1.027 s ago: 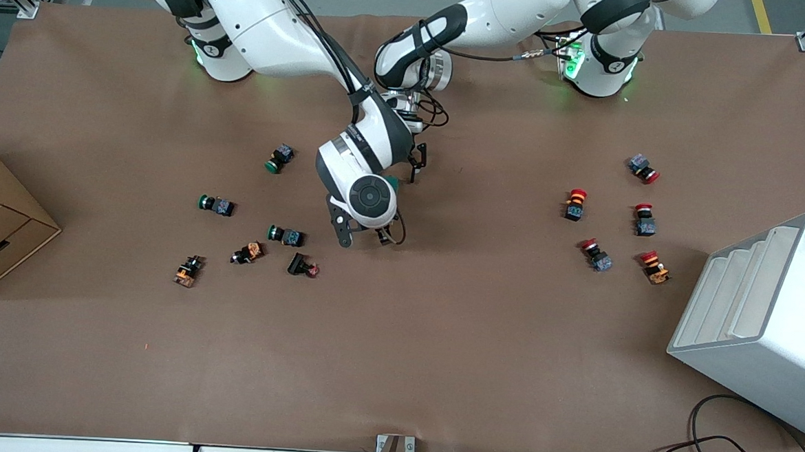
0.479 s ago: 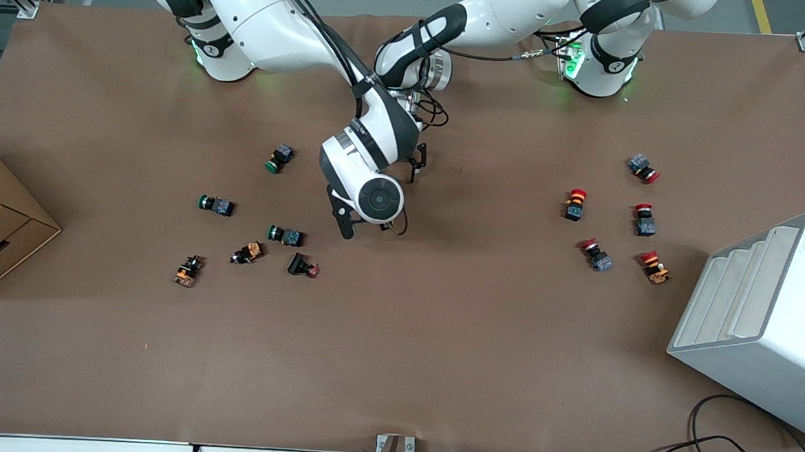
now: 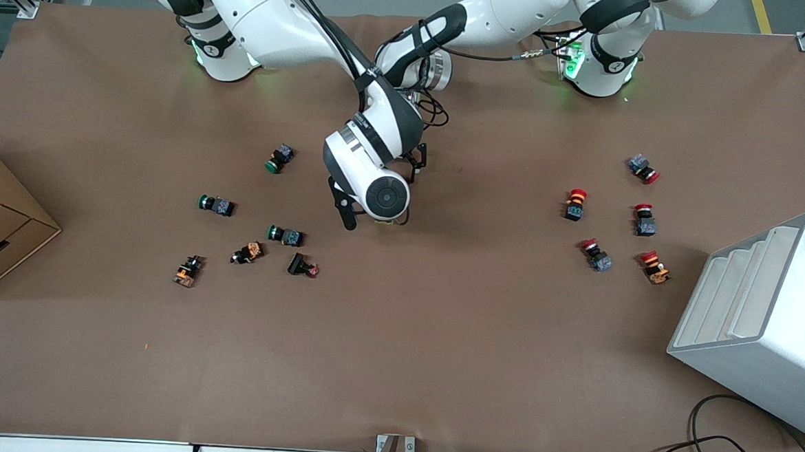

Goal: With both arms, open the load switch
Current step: 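Push the white handle down with the right gripper while the left gripper holds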

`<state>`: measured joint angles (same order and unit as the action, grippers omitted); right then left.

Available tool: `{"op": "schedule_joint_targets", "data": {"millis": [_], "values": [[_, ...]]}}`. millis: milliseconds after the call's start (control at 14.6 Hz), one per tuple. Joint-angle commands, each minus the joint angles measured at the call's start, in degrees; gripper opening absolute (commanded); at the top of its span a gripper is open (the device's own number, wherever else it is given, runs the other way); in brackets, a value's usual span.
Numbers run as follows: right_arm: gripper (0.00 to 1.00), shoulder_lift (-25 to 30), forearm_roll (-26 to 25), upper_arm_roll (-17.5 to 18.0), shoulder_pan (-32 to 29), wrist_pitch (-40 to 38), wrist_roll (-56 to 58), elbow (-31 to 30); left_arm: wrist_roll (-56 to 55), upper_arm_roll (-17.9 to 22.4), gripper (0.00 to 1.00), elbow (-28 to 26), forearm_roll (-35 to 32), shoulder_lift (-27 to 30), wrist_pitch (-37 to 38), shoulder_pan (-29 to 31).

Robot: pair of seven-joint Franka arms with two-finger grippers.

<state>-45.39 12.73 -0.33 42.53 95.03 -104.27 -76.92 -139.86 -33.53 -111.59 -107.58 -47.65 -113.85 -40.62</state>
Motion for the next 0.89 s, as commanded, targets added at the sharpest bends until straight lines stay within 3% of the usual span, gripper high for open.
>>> {"op": "schedule_joint_targets", "data": {"millis": [0, 822], "values": [[1.00, 1.18, 1.33, 0.51, 0.01, -2.13, -0.41, -0.26, -0.94, 0.66, 1.00, 0.41, -0.79, -0.78, 1.27, -0.69], [1.00, 1.88, 1.33, 1.21, 0.10, -3.28, -0.67, -0.16, -1.03, 0.66, 1.00, 0.15, -0.61, -0.78, 3.29, -1.21]]}}
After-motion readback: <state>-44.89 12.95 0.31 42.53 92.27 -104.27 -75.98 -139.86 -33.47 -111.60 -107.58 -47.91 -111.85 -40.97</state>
